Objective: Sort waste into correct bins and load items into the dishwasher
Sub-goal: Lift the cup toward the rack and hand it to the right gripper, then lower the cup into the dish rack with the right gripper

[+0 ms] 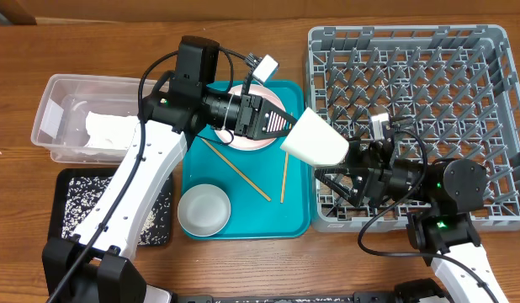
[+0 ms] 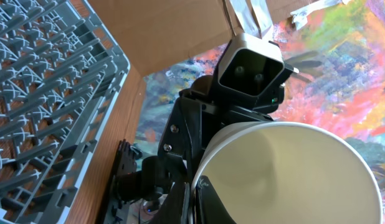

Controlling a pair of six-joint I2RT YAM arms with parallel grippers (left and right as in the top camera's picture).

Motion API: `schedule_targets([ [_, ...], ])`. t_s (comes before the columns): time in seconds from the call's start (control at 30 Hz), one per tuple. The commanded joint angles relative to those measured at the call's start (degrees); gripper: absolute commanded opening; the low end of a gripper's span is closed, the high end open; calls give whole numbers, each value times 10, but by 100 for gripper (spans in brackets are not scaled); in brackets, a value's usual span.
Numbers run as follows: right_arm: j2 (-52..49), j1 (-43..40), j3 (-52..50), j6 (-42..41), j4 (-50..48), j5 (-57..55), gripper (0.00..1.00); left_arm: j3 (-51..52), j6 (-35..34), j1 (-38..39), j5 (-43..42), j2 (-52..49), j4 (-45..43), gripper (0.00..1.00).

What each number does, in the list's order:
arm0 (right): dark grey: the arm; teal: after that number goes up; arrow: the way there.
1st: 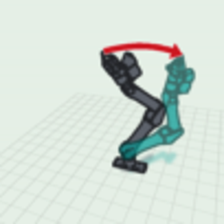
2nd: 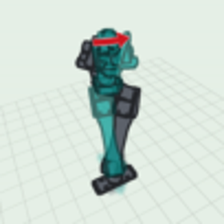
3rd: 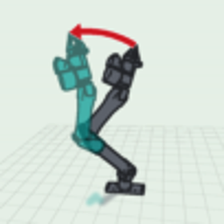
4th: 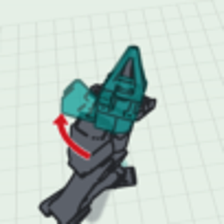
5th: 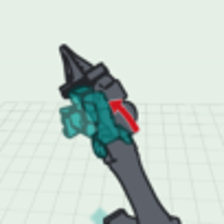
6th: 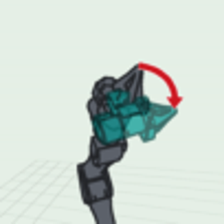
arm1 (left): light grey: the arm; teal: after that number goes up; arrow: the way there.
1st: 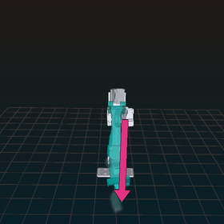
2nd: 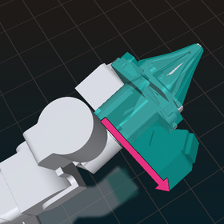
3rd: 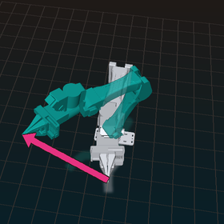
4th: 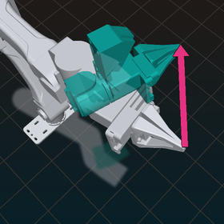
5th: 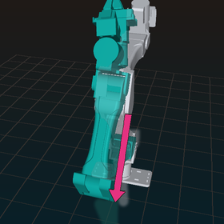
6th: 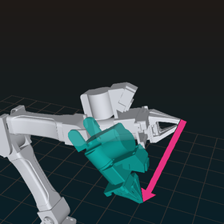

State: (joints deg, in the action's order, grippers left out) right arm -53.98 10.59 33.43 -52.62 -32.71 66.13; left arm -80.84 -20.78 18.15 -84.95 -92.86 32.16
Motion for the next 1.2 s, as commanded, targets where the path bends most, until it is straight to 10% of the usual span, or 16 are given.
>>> schedule_targets([
  [0.0, 2, 3, 11, 5, -16, -27, 72, -3, 15, 3, 0, -1, 2, 4],
  [0.4, 2, 3, 11, 6, -15, -65, 75, -3, 15, 7, 14, -1, 2, 4],
  [0.67, 2, 2, 11, 14, -15, -90, 59, -3, 15, 7, 14, -1, 2, 4],
  [0.77, 2, 2, 11, 34, -15, -106, 53, -3, 15, 6, 16, -1, 2, 32],
  [1.17, 2, -32, 11, 110, 100, -143, 52, -3, 13, -78, 190, -1, 6, 71],
])
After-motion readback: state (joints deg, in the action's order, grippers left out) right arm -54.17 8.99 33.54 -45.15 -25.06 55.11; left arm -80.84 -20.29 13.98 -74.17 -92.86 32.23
